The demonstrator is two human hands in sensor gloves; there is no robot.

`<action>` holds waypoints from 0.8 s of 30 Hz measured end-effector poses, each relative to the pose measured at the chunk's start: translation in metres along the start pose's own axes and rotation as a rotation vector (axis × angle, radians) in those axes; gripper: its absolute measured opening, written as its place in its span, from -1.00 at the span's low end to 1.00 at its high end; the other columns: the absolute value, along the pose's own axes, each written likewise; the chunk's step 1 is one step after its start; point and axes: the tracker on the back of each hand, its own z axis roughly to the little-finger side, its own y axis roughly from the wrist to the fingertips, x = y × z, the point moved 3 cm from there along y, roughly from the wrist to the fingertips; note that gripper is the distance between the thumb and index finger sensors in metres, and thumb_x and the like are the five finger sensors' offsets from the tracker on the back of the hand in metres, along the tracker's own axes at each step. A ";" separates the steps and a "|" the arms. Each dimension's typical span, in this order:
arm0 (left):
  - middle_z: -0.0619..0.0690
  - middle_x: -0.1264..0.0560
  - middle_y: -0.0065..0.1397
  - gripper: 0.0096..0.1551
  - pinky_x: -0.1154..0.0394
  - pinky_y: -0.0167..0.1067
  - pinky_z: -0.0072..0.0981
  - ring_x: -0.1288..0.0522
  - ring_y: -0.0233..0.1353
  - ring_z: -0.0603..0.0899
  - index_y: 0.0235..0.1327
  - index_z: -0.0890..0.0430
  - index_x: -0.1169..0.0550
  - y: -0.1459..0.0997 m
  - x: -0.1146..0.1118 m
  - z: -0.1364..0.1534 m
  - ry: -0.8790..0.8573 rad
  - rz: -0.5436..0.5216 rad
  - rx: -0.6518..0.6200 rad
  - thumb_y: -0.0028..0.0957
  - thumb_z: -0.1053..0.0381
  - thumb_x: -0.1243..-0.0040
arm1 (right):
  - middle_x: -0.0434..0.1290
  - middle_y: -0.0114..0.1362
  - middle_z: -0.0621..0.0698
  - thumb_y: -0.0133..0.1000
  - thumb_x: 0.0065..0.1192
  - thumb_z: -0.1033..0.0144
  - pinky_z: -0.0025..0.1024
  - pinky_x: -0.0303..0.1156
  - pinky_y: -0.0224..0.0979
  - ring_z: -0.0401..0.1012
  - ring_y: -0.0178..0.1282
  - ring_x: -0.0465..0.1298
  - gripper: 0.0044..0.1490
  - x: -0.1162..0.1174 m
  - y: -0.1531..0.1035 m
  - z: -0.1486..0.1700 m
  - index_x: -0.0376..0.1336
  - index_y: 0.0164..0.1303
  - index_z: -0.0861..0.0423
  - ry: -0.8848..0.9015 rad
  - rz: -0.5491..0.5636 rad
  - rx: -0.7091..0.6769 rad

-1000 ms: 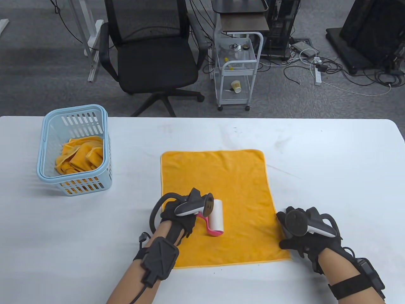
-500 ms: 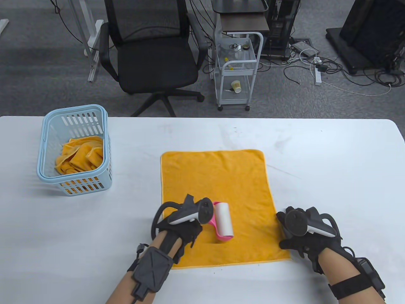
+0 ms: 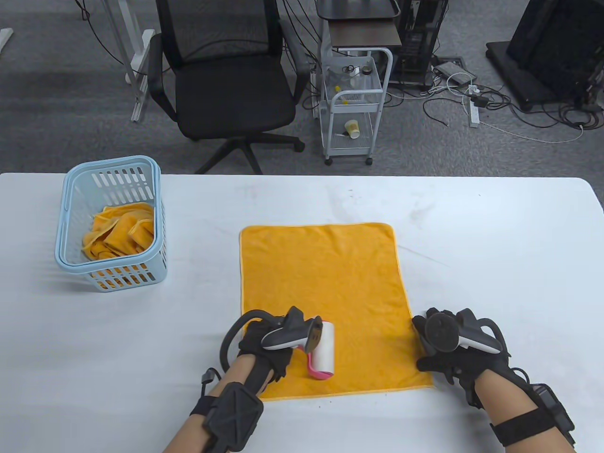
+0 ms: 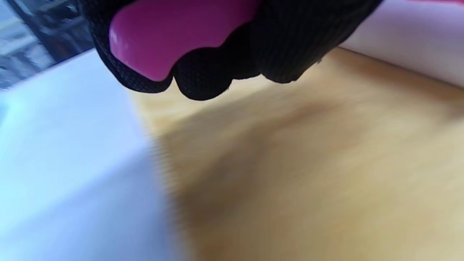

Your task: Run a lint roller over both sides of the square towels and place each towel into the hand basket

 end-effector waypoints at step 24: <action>-0.10 -0.35 0.47 -0.36 -0.44 0.39 0.21 -0.51 0.37 0.16 0.43 -0.22 -0.21 -0.060 -0.101 0.205 -0.729 -0.084 0.322 0.08 -0.22 -0.09 | -0.07 0.72 0.30 0.01 0.39 -0.24 0.43 0.08 0.49 0.32 0.66 0.01 0.21 0.000 0.000 0.000 -0.11 0.71 0.03 0.003 -0.002 -0.003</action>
